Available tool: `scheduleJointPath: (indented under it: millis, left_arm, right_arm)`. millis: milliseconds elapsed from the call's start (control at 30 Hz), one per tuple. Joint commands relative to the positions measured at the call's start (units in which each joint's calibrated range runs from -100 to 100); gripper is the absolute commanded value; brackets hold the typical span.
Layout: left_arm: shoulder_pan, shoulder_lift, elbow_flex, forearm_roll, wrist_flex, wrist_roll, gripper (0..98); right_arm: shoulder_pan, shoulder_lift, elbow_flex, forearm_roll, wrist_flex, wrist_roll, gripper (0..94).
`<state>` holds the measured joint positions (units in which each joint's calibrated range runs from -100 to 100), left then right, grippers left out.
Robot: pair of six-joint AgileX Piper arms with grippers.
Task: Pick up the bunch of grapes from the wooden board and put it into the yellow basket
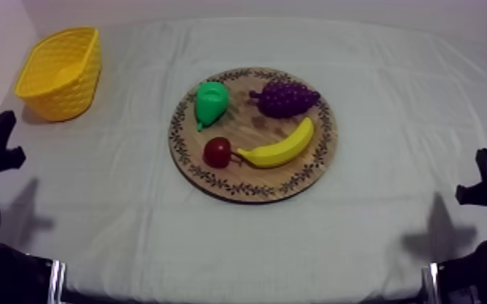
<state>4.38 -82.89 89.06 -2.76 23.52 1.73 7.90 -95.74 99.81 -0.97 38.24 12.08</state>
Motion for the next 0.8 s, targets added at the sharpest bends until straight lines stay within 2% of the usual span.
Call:
scheduleJointPath:
  millis: [0, 133, 367, 767]
  left_arm:
    - [1.2, 9.3, -6.5, -0.05, -0.4, -0.4, 0.0]
    - [4.8, 19.4, -15.1, -0.21, -0.9, -1.4, 0.0]
    - [11.1, 32.2, -28.7, -2.60, -1.6, -0.3, 0.0]
    - [18.4, 49.1, -47.7, -3.01, -2.1, -1.9, 0.0]
  right_arm:
    - [0.0, 0.0, 0.0, 0.0, 0.0, 0.0, 0.5]
    - [0.0, 0.0, 0.0, 0.0, 0.0, 0.0, 0.5]
    - [0.0, 0.0, 0.0, 0.0, 0.0, 0.0, 0.5]
    - [0.0, 0.0, 0.0, 0.0, 0.0, 0.0, 0.5]
